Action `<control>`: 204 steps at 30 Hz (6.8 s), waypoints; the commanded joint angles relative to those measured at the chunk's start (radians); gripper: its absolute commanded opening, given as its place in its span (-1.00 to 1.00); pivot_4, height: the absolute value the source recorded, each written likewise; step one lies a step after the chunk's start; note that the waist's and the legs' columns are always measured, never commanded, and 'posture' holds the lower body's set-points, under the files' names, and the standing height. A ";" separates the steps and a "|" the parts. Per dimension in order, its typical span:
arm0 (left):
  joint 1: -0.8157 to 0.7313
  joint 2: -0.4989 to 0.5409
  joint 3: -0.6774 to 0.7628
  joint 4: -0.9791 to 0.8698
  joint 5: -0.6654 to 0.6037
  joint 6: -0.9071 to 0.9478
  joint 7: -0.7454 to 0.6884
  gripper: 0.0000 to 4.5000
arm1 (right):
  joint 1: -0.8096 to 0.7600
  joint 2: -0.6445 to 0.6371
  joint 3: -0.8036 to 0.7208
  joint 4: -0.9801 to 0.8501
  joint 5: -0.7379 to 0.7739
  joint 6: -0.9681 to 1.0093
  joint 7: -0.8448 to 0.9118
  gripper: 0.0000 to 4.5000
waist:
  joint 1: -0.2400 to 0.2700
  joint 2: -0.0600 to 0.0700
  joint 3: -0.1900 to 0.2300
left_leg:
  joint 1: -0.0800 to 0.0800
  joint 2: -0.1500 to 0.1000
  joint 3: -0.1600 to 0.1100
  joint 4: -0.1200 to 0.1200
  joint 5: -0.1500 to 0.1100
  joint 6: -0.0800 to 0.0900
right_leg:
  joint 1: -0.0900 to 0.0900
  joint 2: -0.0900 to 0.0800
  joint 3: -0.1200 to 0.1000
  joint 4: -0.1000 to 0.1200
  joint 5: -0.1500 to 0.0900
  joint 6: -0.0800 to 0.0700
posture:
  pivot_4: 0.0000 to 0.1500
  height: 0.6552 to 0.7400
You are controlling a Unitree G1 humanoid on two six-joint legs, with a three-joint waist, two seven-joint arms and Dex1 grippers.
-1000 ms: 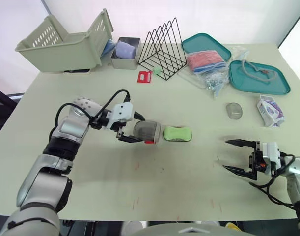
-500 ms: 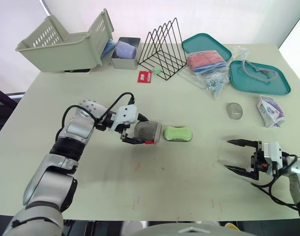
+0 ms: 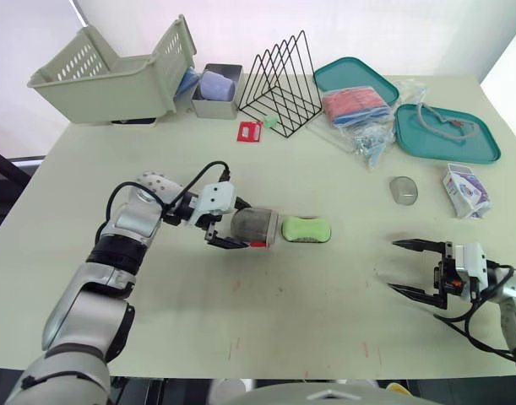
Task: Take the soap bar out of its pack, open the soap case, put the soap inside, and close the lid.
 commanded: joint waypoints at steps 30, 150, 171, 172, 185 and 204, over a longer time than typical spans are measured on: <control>0.071 0.044 0.063 -0.125 -0.016 0.043 0.045 0.53 | -0.443 -0.005 0.401 -0.401 -0.276 0.586 -0.255 1.00 | -0.001 0.000 0.000 | -0.001 0.000 -0.001 0.001 0.000 0.000 | -0.001 0.000 -0.001 0.001 0.000 0.000 | 1.00 1.00; 0.051 -0.137 0.048 -0.197 -0.021 0.093 0.199 0.53 | -0.779 0.066 0.697 -0.524 -0.441 1.121 -0.304 0.11 | -0.004 0.000 0.000 | -0.003 0.000 -0.003 0.000 0.000 0.000 | -0.002 0.000 -0.004 0.000 0.000 0.000 | 1.00 1.00; 0.067 -0.131 0.044 -0.215 -0.014 0.100 0.197 0.53 | -0.741 0.007 0.627 -0.489 -0.400 1.070 -0.343 0.98 | -0.002 0.000 0.000 | -0.003 0.000 -0.003 0.000 0.000 0.000 | -0.002 0.000 -0.004 0.000 0.000 0.000 | 1.00 1.00; 0.067 -0.130 0.045 -0.215 -0.014 0.100 0.196 0.53 | -0.741 0.002 0.623 -0.482 -0.400 1.062 -0.343 0.98 | -0.002 0.000 0.000 | -0.003 0.000 -0.003 0.000 0.000 0.000 | -0.002 0.000 -0.004 0.000 0.000 0.000 | 1.00 1.00; 0.061 -0.125 0.044 -0.208 -0.012 0.087 0.194 0.53 | -0.658 -0.050 0.553 -0.421 -0.368 0.892 -0.322 0.14 | -0.001 0.000 0.000 | -0.003 0.000 -0.003 0.000 0.000 0.000 | -0.002 0.000 -0.004 0.000 0.000 0.000 | 1.00 1.00; 0.054 -0.133 0.044 -0.214 -0.015 0.095 0.198 0.53 | -0.654 0.044 0.602 -0.478 -0.377 0.868 -0.343 -0.96 | -0.001 0.000 0.000 | -0.003 0.000 -0.003 0.000 0.000 0.000 | -0.002 0.000 -0.004 0.000 0.000 0.000 | 1.00 1.00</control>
